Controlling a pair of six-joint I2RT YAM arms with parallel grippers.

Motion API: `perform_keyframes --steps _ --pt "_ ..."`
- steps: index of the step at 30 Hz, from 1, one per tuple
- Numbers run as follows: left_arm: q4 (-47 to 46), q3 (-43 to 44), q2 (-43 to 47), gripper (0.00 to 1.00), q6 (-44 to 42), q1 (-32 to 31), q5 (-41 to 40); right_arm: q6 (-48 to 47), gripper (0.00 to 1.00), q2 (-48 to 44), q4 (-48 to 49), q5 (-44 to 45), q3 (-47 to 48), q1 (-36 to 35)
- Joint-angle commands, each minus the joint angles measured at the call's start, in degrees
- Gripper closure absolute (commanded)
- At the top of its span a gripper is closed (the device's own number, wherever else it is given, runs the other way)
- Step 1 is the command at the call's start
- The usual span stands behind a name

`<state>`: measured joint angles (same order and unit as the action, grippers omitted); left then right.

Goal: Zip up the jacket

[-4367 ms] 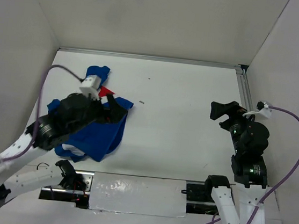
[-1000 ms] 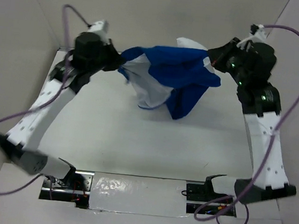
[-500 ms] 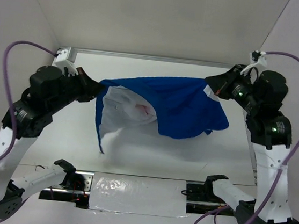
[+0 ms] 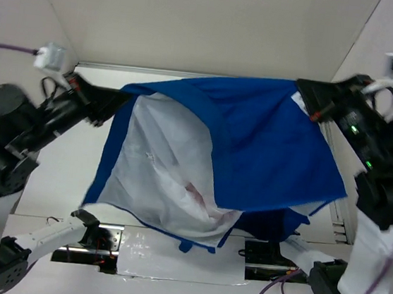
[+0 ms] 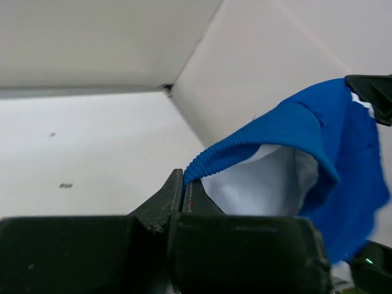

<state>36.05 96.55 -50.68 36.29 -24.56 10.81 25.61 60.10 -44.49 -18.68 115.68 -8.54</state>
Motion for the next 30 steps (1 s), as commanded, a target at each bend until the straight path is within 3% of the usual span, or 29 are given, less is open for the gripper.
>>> perform_keyframes --steps 1,9,10,11,12,13,14,16,20,22,25,27,30 --pt "2.1 -2.9 -9.8 1.00 0.0 1.4 -9.9 -2.2 1.00 9.3 4.5 4.4 -8.1 0.8" --pt "-1.0 -26.4 -25.4 0.99 13.1 15.1 -5.3 -7.4 1.00 28.6 10.8 7.5 -17.8 -5.1" --pt "-0.6 -27.8 -27.0 0.90 13.4 16.5 -4.6 -8.7 0.99 30.2 10.8 8.8 -18.4 -6.5" --pt "0.4 -27.8 -28.7 0.62 13.6 18.3 -4.4 -9.7 0.90 33.2 10.0 11.4 -18.4 -9.6" --pt "1.3 -27.5 -31.8 0.43 13.4 18.8 -4.6 -10.1 0.82 34.3 9.3 13.0 -18.3 -11.1" --pt "2.3 -25.5 -33.1 0.07 13.1 18.8 -5.3 -10.0 0.58 35.3 8.5 14.5 -18.5 -12.1" --pt "4.3 -24.5 -34.3 0.01 13.2 18.1 -7.4 -9.7 0.38 35.9 7.6 16.5 -18.6 -13.8" --pt "5.3 -21.3 -36.0 0.01 12.4 16.7 -9.0 -6.2 0.01 34.1 7.7 18.3 -23.0 -14.6" --pt "3.6 -18.8 -35.5 0.01 8.9 10.5 -10.5 1.9 0.00 18.7 11.5 23.1 -41.9 -16.7" --pt "-1.1 -18.4 -35.8 0.01 5.0 7.2 -7.4 7.2 0.00 10.1 10.8 24.5 -48.8 -17.7" --pt "-7.4 -17.5 -39.1 0.01 1.5 2.1 -3.2 14.2 0.00 1.5 12.0 19.1 -63.2 -18.1" --pt "-8.0 -13.4 -44.9 0.01 -0.7 -1.7 -2.8 17.4 0.00 -1.9 13.5 12.0 -71.8 -18.9" --pt "-4.3 -3.4 -55.8 0.01 -1.5 -4.3 -3.3 21.9 0.00 -3.5 14.5 10.6 -78.3 -21.1"
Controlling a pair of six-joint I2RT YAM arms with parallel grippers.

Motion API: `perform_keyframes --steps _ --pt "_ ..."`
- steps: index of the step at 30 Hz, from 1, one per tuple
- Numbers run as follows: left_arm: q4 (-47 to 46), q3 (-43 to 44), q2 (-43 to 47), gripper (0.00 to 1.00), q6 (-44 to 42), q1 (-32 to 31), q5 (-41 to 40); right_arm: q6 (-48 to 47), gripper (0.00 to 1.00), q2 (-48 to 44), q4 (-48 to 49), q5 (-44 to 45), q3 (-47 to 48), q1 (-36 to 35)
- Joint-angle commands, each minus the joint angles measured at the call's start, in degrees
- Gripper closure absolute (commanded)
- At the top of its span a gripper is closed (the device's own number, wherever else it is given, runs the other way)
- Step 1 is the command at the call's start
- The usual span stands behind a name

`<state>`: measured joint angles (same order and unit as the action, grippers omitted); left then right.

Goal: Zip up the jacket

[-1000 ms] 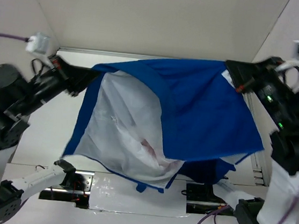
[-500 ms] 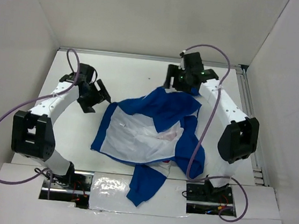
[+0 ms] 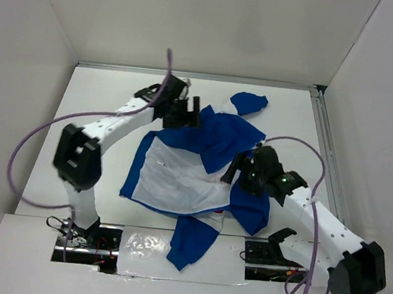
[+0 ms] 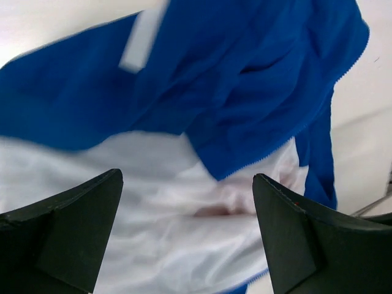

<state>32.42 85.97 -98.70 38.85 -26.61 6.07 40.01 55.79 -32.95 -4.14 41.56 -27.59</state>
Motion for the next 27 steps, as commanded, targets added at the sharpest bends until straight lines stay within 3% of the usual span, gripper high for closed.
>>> perform_keyframes --steps 1,5,7,8,9,10,11,12,13,17,21,23,24,25,27 --pt "0.3 10.1 -13.5 0.01 -4.0 -3.3 0.7 8.8 0.00 0.6 2.5 -2.6 -5.9 -2.4" --pt "8.3 27.1 -27.2 0.01 -2.6 -4.8 -5.7 11.8 0.01 4.1 -3.7 7.4 -6.0 -2.9" --pt "9.1 30.2 -32.1 0.01 -3.0 -3.6 -5.1 12.5 0.05 6.9 -4.3 11.6 -5.4 -2.7" --pt "9.2 31.8 -33.1 0.01 -3.2 -2.9 -3.5 12.6 0.19 7.9 -3.9 12.3 -5.0 -2.5" --pt "9.1 31.6 -33.7 0.26 -3.3 -1.7 -1.9 12.6 0.33 10.2 -2.0 12.9 -4.7 -1.9" --pt "7.6 30.7 -33.3 0.46 -2.9 -1.2 0.0 12.5 0.58 11.1 -0.6 13.9 -4.2 -0.8" --pt "6.8 27.3 -32.6 0.69 -2.4 -0.6 0.4 12.0 0.71 12.6 0.7 14.2 -3.7 0.2" --pt "5.9 25.0 -31.5 1.00 -1.2 0.5 0.6 11.1 0.82 16.0 2.4 14.4 -1.9 1.3" --pt "4.9 22.2 -28.5 1.00 -1.1 1.2 0.7 10.4 1.00 17.8 3.2 15.0 -0.7 2.4" --pt "-1.0 0.0 -16.0 1.00 2.1 5.2 4.0 6.1 1.00 30.8 2.0 20.1 12.0 10.4" --pt "-2.2 -22.9 3.6 1.00 7.0 5.8 4.4 -4.8 1.00 43.5 2.2 23.5 35.6 14.5" --pt "-3.3 -29.1 12.9 0.97 8.1 4.5 6.2 -9.3 1.00 51.5 1.4 22.3 47.9 15.4" --pt "-3.5 -33.8 15.4 0.90 8.4 4.1 7.6 -11.4 1.00 53.6 1.3 21.9 51.5 15.2" --pt "-3.9 -35.9 18.0 0.67 8.2 3.2 11.1 -15.2 1.00 56.5 1.1 21.4 54.0 14.9" --pt "-5.7 -39.8 23.3 0.40 7.9 2.6 12.9 -17.5 0.92 57.8 0.0 18.8 58.3 13.9"
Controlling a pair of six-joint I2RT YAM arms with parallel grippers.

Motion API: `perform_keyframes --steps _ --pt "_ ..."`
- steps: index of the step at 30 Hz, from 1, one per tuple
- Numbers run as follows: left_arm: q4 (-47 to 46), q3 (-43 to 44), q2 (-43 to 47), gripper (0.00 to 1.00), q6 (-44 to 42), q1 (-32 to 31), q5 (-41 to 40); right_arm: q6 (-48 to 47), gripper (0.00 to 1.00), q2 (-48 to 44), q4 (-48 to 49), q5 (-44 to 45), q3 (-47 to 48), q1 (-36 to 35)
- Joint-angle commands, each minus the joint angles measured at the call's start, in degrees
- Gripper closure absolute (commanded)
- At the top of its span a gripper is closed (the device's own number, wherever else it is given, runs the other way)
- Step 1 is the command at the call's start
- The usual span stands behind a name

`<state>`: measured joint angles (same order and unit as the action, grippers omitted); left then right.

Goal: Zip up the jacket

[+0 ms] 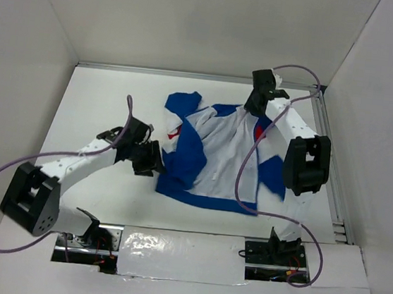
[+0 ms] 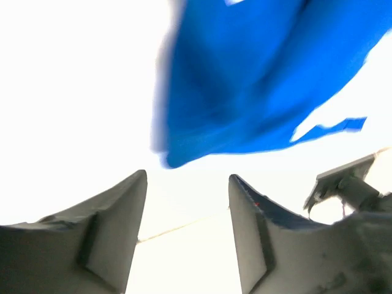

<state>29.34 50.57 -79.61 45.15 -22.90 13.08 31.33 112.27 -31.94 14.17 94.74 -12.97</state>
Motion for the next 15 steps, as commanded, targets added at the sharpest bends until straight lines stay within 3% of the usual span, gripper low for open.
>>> perform_keyframes --steps 1,2,3,4,6,7,10,11,15 --pt "-2.4 -4.9 5.3 0.30 2.0 -1.6 5.1 -9.8 0.89 0.4 -0.8 -0.3 4.1 -1.1" --pt "-1.2 -5.1 6.9 0.29 2.5 -1.7 4.2 -9.9 0.73 -0.7 -0.4 -3.5 2.6 -1.5" --pt "-0.6 -4.7 7.2 0.27 3.2 -1.9 3.2 -9.7 0.66 -3.9 0.3 -5.1 0.7 -1.9" --pt "0.4 -4.3 7.4 0.26 3.1 -1.9 2.0 -10.2 0.52 -5.9 2.2 -8.5 -3.9 -2.4" --pt "0.9 -2.9 7.5 0.23 2.7 -2.4 1.5 -10.3 0.46 -11.9 3.8 -10.4 -8.5 -2.9" --pt "0.8 -2.1 7.8 0.23 2.5 -2.8 1.4 -11.2 0.34 -14.1 4.7 -12.3 -12.5 -3.5" --pt "-0.3 -0.9 8.2 0.16 2.4 -4.2 1.9 -11.4 0.22 -22.3 6.3 -13.4 -20.8 -5.2" --pt "-2.9 -0.7 8.1 0.01 2.1 -4.4 2.6 -11.2 0.20 -25.1 6.5 -15.6 -22.6 -5.6" --pt "-8.2 3.6 0.9 0.01 1.3 -3.6 4.5 -15.9 0.20 -27.6 8.5 -21.5 -29.7 -5.8"
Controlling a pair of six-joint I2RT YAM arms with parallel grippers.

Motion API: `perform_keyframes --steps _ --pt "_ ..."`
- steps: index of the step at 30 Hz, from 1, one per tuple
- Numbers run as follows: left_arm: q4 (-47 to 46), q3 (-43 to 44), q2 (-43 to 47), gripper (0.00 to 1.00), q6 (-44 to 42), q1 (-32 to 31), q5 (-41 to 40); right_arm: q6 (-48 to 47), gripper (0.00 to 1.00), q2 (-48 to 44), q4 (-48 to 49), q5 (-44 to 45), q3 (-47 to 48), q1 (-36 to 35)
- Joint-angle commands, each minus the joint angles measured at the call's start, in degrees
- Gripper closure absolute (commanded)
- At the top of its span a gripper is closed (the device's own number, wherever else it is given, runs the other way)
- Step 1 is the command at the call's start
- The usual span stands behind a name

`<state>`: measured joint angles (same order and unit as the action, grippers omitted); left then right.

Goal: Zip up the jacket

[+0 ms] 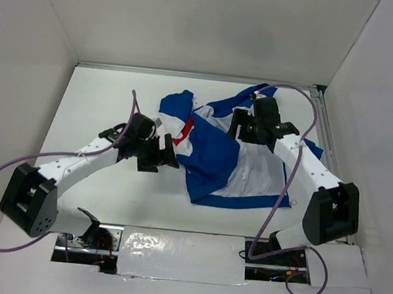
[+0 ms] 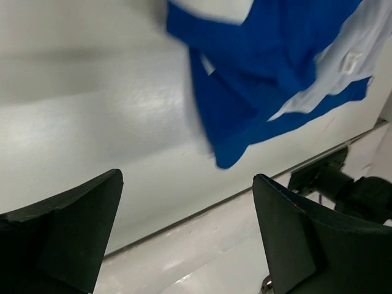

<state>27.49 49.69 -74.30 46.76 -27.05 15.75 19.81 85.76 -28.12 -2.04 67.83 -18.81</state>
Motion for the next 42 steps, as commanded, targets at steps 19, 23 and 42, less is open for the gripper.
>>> perform_keyframes --steps 19,23,42 --pt "-5.1 34.9 -43.3 0.92 -3.3 8.4 5.8 -11.4 1.00 10.1 -2.7 -20.6 4.0 -1.1" --pt "-7.6 34.6 -41.9 1.00 -5.1 11.1 7.9 -7.8 1.00 0.0 -5.2 -19.9 -0.2 -6.8" --pt "-2.9 33.8 -34.6 1.00 -13.2 17.5 3.6 31.3 0.42 -22.2 -15.7 -5.5 -24.3 -16.3"
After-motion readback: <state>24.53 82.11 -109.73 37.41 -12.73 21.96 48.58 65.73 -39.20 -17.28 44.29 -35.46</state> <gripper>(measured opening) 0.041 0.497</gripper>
